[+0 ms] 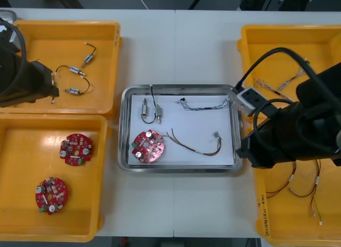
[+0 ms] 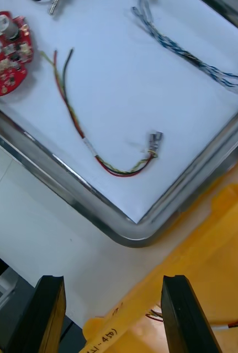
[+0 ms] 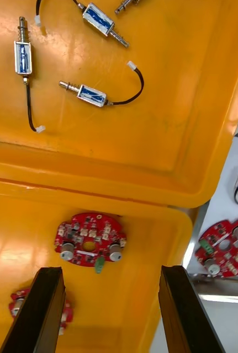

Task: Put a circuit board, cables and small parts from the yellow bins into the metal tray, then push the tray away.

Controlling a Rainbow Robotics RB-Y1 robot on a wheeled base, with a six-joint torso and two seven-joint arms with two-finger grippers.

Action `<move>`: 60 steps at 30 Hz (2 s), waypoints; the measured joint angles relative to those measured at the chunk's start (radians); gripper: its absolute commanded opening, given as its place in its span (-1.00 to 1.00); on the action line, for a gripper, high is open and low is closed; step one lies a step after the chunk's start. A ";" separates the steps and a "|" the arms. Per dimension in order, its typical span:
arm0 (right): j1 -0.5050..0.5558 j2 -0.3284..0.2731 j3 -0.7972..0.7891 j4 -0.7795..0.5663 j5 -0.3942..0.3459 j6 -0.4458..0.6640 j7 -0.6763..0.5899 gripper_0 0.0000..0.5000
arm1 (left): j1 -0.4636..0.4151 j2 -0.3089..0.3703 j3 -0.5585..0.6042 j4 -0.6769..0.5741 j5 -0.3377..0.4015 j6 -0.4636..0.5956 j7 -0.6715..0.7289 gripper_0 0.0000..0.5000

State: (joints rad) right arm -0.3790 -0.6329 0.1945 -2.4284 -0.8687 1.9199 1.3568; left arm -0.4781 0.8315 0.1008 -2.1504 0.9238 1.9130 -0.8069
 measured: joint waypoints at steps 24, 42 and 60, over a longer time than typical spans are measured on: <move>-0.226 0.003 0.495 0.051 0.185 -0.004 0.106 1.00 | 0.249 0.004 0.192 -0.070 0.032 0.000 -0.119 1.00; -0.277 0.059 0.607 0.199 0.243 -0.128 0.363 1.00 | 0.314 0.004 0.200 -0.071 -0.009 0.000 -0.119 1.00; -0.350 0.096 0.798 0.302 0.310 -0.204 0.363 1.00 | 0.318 0.004 0.200 -0.071 0.029 0.000 -0.214 1.00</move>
State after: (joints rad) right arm -0.7291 -0.5372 0.9922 -2.1265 -0.5592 1.7159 1.7194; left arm -0.1604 0.8355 0.3008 -2.2218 0.9525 1.9132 -1.0212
